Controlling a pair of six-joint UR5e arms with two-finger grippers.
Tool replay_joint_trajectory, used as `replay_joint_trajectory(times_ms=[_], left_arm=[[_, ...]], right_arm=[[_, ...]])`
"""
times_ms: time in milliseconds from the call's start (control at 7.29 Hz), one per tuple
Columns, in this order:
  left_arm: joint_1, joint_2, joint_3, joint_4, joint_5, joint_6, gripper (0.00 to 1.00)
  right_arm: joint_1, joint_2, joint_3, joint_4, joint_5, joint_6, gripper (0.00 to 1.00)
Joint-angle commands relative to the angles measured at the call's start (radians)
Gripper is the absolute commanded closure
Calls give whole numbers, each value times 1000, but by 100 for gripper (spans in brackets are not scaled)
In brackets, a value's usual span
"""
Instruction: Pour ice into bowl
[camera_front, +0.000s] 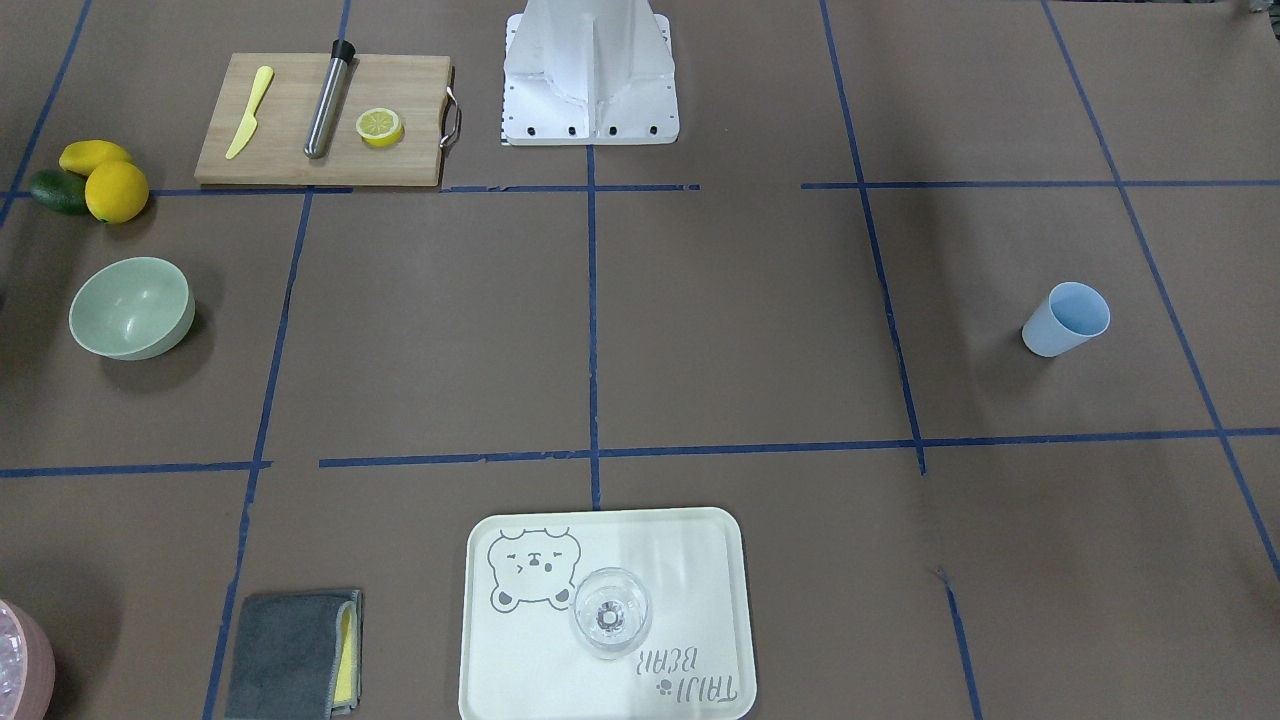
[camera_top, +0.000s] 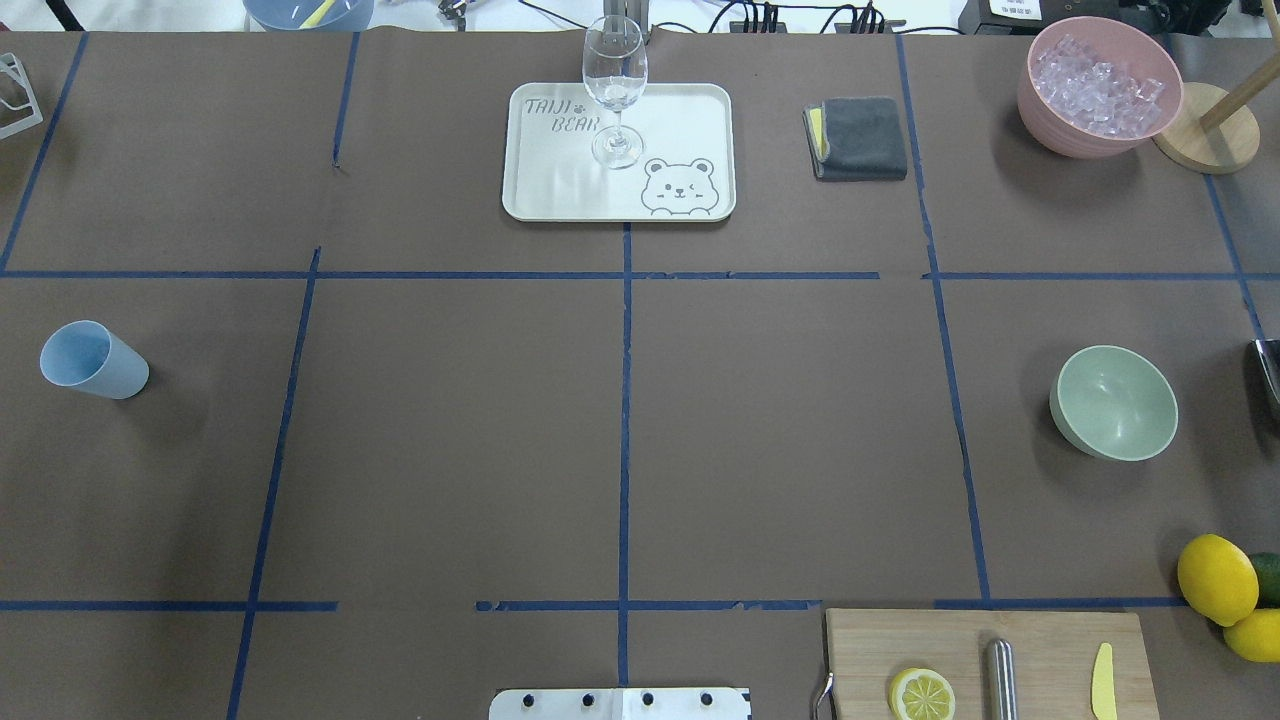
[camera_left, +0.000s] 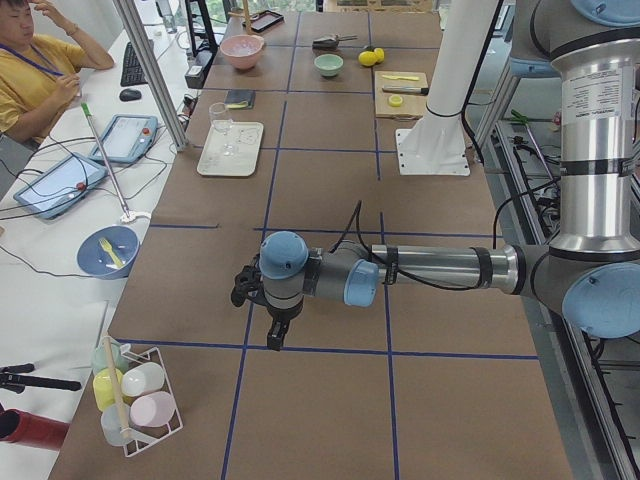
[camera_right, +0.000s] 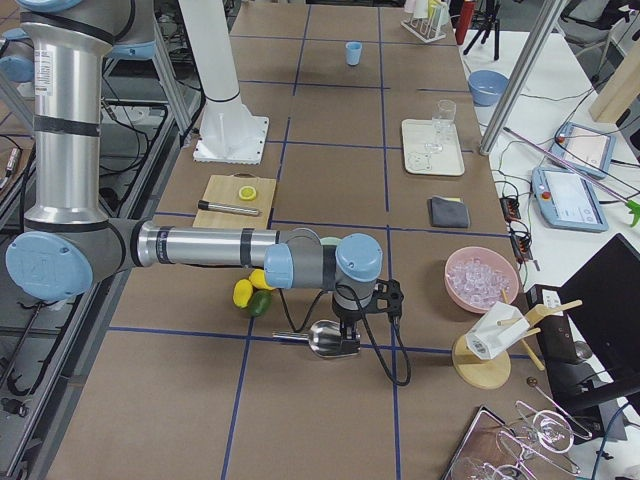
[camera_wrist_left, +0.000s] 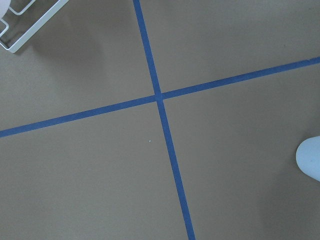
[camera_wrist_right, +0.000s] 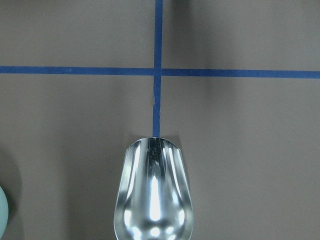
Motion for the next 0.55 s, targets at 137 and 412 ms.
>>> replay_joint_trajectory(times_ms=[137, 412], left_arm=[[0, -2, 1, 0, 2, 0, 0], [-2, 0, 1, 0, 2, -1, 0]], right_arm=[[-5, 0, 4, 0, 2, 2, 0], [-5, 1, 4, 2, -3, 0, 0]])
